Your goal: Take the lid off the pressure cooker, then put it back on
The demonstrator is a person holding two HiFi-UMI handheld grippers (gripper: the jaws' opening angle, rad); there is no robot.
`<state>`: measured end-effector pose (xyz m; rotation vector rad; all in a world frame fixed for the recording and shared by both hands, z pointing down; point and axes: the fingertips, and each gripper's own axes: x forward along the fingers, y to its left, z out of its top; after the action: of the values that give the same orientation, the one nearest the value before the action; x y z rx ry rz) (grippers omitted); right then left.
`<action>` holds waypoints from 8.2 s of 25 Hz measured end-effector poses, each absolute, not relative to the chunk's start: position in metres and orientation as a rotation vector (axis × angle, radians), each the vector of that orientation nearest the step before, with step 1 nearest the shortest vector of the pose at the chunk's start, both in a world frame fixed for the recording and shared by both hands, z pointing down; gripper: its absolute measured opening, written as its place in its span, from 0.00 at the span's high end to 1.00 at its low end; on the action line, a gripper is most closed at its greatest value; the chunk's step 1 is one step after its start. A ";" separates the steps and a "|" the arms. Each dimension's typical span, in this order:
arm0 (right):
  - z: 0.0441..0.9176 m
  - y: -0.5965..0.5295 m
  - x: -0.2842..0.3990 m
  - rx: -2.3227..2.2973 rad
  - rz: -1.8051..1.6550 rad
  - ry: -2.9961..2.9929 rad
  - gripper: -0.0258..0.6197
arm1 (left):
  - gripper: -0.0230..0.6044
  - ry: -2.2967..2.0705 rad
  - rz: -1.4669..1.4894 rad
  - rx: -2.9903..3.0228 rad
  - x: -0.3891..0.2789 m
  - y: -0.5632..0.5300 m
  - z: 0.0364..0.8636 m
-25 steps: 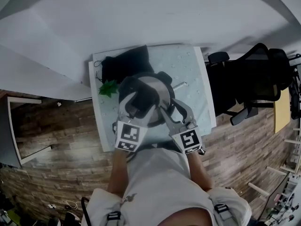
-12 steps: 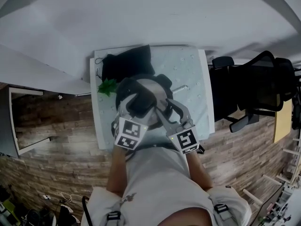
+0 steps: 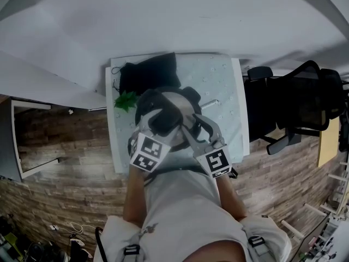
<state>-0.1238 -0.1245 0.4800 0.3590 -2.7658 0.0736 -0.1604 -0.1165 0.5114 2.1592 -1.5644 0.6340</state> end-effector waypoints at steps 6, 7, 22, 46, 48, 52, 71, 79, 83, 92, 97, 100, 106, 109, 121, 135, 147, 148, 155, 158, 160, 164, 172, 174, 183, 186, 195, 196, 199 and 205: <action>0.479 -0.125 -0.124 0.398 0.091 -2.757 0.68 | 0.52 -1.485 0.663 2.225 -0.158 -0.116 0.511; 0.479 -0.125 -0.124 0.403 0.087 -2.757 0.68 | 0.52 -1.474 0.667 2.239 -0.158 -0.116 0.510; 0.477 -0.130 -0.115 0.512 0.086 -2.734 0.68 | 0.52 -1.313 0.732 2.351 -0.154 -0.115 0.510; 0.473 -0.130 -0.113 0.545 0.057 -2.725 0.68 | 0.52 -1.239 0.746 2.400 -0.150 -0.115 0.504; 0.472 -0.130 -0.112 0.550 0.056 -2.727 0.68 | 0.52 -1.243 0.748 2.401 -0.149 -0.114 0.503; 0.470 -0.132 -0.110 0.562 0.052 -2.728 0.68 | 0.52 -1.243 0.753 2.412 -0.147 -0.114 0.501; 0.450 -0.131 -0.103 0.607 0.039 -2.747 0.68 | 0.52 -1.215 0.674 2.490 -0.138 -0.117 0.474; 0.434 -0.128 -0.083 0.701 0.012 -2.743 0.68 | 0.52 -1.211 0.668 2.550 -0.122 -0.119 0.454; 0.426 -0.126 -0.064 0.763 -0.008 -2.725 0.68 | 0.52 -1.186 0.660 2.603 -0.103 -0.120 0.441; 0.416 -0.124 -0.010 0.850 -0.011 -2.724 0.68 | 0.52 -1.138 0.689 2.678 -0.045 -0.123 0.430; 0.419 -0.126 0.025 0.854 0.003 -2.728 0.68 | 0.52 -1.142 0.692 2.670 -0.008 -0.131 0.433; 0.420 -0.131 0.048 0.866 0.006 -2.719 0.68 | 0.52 -1.128 0.686 2.673 0.019 -0.135 0.436; 0.429 -0.138 0.095 0.926 0.022 -2.687 0.68 | 0.52 -1.098 0.690 2.681 0.067 -0.141 0.446; 0.438 -0.139 0.115 0.956 0.041 -2.666 0.68 | 0.52 -1.067 0.699 2.687 0.087 -0.143 0.455; 0.494 -0.131 0.174 0.999 0.122 -2.559 0.68 | 0.52 -0.938 0.776 2.665 0.143 -0.135 0.516; 0.559 -0.132 0.170 0.948 0.244 -2.495 0.68 | 0.52 -0.962 0.871 2.566 0.143 -0.139 0.607; 0.612 -0.126 0.160 0.910 0.345 -2.433 0.68 | 0.52 -0.973 0.874 2.536 0.137 -0.128 0.672; 0.614 -0.126 0.160 0.908 0.351 -2.429 0.68 | 0.52 -0.970 0.876 2.533 0.136 -0.128 0.676; 0.628 -0.123 0.162 0.910 0.379 -2.405 0.68 | 0.52 -0.948 0.896 2.540 0.140 -0.131 0.694; 0.632 -0.121 0.163 0.910 0.387 -2.396 0.68 | 0.52 -0.946 0.890 2.548 0.142 -0.135 0.699; 0.634 -0.120 0.164 0.910 0.389 -2.391 0.68 | 0.53 -0.947 0.888 2.552 0.143 -0.137 0.701; 0.636 -0.121 0.168 0.914 0.397 -2.383 0.68 | 0.53 -0.940 0.895 2.554 0.147 -0.139 0.705; 0.643 -0.121 0.170 0.914 0.417 -2.372 0.68 | 0.52 -0.932 0.915 2.552 0.150 -0.139 0.718; 0.644 -0.121 0.171 0.910 0.419 -2.369 0.68 | 0.52 -0.930 0.921 2.563 0.150 -0.139 0.719; 0.645 -0.122 0.170 0.923 0.423 -2.369 0.68 | 0.52 -0.929 0.957 2.570 0.150 -0.138 0.724; 0.644 -0.121 0.169 0.927 0.425 -2.368 0.68 | 0.52 -0.913 0.950 2.544 0.150 -0.137 0.726; 0.639 -0.116 0.169 0.945 0.430 -2.365 0.68 | 0.42 -0.899 0.985 2.513 0.148 -0.127 0.721; 0.639 -0.116 0.169 0.947 0.432 -2.365 0.68 | 0.42 -0.905 0.988 2.515 0.148 -0.127 0.721; 0.639 -0.117 0.170 0.953 0.428 -2.368 0.68 | 0.42 -0.919 0.993 2.512 0.146 -0.126 0.718; 0.640 -0.118 0.171 0.960 0.419 -2.379 0.68 | 0.44 -0.941 0.995 2.510 0.145 -0.127 0.714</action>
<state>0.1714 -0.1178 0.6396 0.9604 -2.3787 0.4195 0.1452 -0.1266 0.7139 2.5095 -0.9409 0.9953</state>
